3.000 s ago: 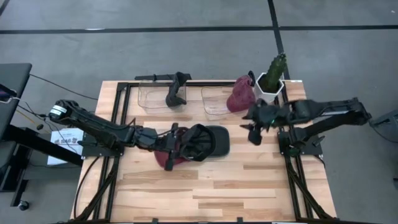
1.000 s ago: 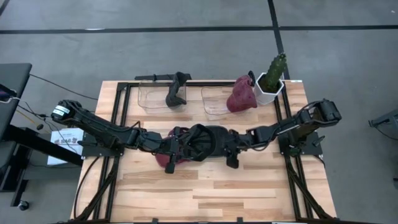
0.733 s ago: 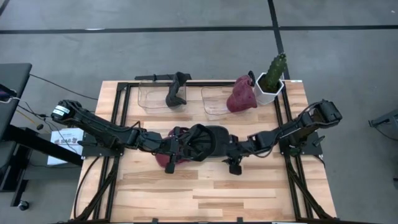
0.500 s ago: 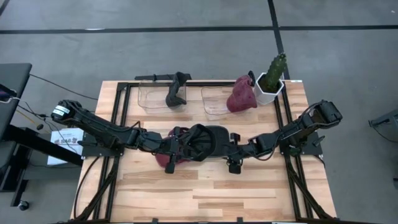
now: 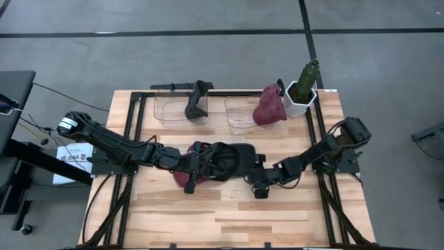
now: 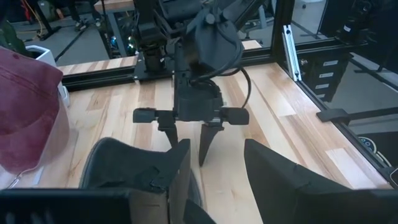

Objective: Pick & Place hat
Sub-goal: Put the black cap into the left transparent bin

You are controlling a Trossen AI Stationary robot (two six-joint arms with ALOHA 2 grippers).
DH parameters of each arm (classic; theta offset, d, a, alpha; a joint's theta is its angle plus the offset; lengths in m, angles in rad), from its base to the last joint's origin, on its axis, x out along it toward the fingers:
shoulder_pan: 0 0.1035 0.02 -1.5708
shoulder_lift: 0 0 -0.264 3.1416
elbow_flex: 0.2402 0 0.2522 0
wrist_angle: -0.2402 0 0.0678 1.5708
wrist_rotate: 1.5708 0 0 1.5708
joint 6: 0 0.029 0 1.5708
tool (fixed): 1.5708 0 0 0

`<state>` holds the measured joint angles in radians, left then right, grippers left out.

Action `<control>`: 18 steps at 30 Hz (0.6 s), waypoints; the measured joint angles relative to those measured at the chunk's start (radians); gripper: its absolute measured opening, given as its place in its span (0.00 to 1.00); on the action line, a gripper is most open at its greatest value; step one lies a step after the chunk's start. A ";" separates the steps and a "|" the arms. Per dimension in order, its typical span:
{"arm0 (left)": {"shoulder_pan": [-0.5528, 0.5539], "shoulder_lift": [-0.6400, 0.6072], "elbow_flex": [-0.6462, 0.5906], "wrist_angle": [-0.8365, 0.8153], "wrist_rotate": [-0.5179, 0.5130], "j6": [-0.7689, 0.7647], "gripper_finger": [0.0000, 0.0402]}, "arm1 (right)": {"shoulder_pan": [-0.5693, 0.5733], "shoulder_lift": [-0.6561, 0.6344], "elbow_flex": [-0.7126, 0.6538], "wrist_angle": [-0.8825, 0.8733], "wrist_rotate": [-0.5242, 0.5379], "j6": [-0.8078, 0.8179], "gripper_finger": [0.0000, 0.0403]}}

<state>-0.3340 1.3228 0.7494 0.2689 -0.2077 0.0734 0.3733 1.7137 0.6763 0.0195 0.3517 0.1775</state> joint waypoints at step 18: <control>0.000 0.000 0.000 0.000 0.000 0.000 0.37 | 0.011 -0.026 -0.006 -0.018 0.187 -0.051 0.32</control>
<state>-0.3340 1.3228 0.7494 0.2687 -0.2080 0.0734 0.3844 1.6882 0.6703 0.0010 0.5383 0.1270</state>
